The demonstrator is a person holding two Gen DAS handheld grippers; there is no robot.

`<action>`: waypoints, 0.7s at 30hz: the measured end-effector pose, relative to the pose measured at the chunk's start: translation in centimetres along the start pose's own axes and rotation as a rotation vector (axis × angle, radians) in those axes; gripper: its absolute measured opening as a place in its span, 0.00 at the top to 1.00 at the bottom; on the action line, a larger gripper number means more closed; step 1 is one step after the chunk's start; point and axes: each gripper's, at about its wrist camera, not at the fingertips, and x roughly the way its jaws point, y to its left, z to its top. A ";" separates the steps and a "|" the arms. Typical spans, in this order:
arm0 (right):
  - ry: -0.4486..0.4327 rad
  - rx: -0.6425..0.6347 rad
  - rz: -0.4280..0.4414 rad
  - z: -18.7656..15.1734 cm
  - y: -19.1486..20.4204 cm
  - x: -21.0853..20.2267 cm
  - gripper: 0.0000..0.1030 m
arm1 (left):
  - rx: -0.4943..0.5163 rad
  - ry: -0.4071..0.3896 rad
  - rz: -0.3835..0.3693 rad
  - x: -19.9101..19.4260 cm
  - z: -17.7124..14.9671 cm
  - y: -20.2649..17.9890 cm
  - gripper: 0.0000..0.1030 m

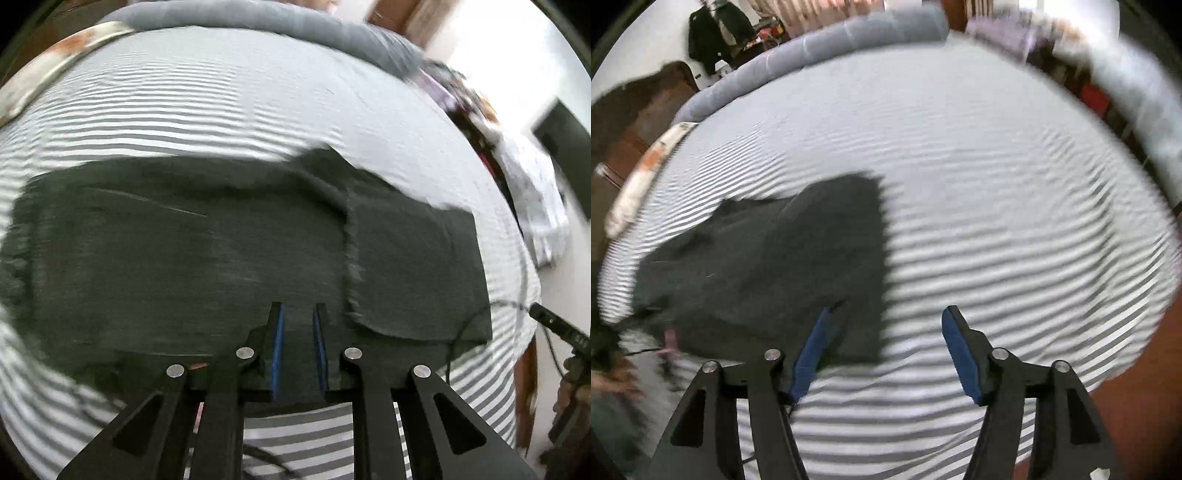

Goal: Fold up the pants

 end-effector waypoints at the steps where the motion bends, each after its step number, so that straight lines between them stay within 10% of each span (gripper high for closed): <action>1: -0.027 -0.026 -0.038 0.3 0.0 -0.6 0.35 | -0.039 -0.019 0.013 -1.1 0.3 1.5 0.84; 11: -0.025 0.031 0.079 1.1 1.8 0.2 0.31 | -0.384 -0.177 0.125 -9.5 2.0 15.5 0.83; 21: 0.059 0.117 0.167 1.0 4.0 2.0 0.27 | -0.581 -0.032 0.033 -6.9 0.5 23.7 0.66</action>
